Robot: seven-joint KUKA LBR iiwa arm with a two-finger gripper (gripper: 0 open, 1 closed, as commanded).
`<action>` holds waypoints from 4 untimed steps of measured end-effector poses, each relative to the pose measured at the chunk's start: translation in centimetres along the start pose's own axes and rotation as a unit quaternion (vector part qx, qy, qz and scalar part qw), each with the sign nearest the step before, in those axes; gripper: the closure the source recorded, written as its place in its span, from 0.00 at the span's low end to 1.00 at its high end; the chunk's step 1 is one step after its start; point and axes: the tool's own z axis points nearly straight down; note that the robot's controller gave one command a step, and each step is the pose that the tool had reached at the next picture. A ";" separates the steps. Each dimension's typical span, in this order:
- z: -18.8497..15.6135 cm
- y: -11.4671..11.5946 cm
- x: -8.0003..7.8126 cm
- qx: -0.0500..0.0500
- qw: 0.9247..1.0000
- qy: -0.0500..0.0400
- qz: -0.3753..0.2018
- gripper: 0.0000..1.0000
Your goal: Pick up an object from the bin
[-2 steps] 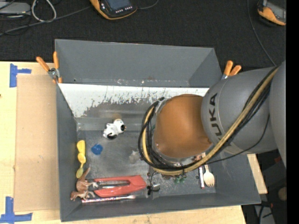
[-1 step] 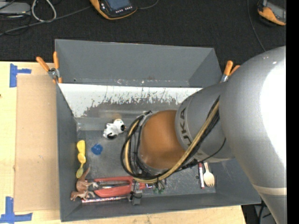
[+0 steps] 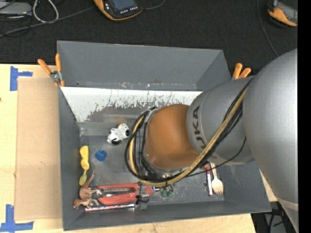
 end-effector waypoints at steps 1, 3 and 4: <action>2.8 -1.5 0.6 -0.001 1.000 -0.003 0.004 0.00; 3.3 -1.4 -0.8 0.000 0.996 -0.001 0.093 0.00; 4.7 -0.2 -2.0 0.000 0.999 0.000 0.039 1.00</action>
Offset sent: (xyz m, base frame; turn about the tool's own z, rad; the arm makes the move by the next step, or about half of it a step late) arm 0.0149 -0.0145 -0.0334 0.2405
